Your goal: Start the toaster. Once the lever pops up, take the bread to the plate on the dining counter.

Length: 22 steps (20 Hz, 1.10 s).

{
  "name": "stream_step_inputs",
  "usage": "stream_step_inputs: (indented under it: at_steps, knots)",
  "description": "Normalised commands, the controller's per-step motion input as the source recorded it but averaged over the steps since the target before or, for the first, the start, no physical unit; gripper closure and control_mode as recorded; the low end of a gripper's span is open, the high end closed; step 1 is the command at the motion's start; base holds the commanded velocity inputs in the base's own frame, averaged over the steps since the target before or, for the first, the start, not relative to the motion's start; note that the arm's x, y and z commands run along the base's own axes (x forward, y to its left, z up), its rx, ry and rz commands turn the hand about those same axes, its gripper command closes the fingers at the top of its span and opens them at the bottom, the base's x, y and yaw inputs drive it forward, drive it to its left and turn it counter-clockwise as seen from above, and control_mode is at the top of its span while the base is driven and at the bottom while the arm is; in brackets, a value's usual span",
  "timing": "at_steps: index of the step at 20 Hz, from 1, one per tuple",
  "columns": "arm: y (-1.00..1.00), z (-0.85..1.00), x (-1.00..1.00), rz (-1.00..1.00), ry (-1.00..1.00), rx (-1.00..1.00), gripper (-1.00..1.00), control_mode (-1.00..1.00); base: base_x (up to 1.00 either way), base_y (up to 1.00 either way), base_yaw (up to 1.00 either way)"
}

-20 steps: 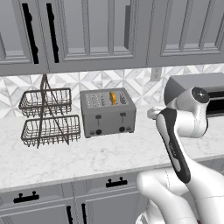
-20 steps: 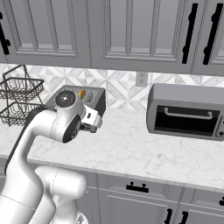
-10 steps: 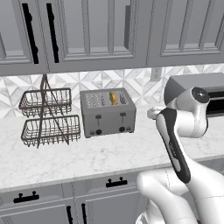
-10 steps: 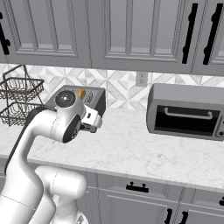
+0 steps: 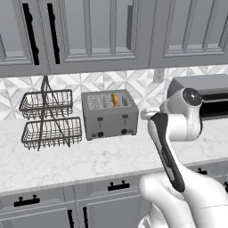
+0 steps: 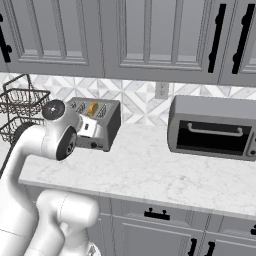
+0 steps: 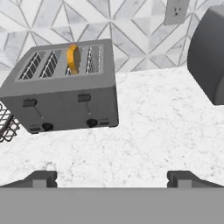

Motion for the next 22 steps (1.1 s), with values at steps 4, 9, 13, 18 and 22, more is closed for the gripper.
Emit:
stream_step_inputs:
  at_steps: [4, 9, 13, 18, 22]
  knots:
    - [0.75, 0.70, 0.02, 0.00, -0.10, -0.23, -1.00, -1.00, 0.00, 0.00, 0.00]
    - [0.40, 0.39, 0.35, 0.00, -0.01, -0.12, -1.00, -1.00, 0.00, 0.00, 0.00]
    - [0.21, 0.01, 0.57, 0.00, -0.01, 0.00, -1.00, -1.00, 0.00, 0.00, 0.00]
    - [0.18, -0.03, 0.46, 0.00, 0.00, 0.00, -1.00, -1.00, 0.00, 0.00, 0.00]
    - [0.17, -0.14, 0.53, 0.00, 0.00, 0.00, -1.00, -1.00, 0.00, 0.00, 0.00]
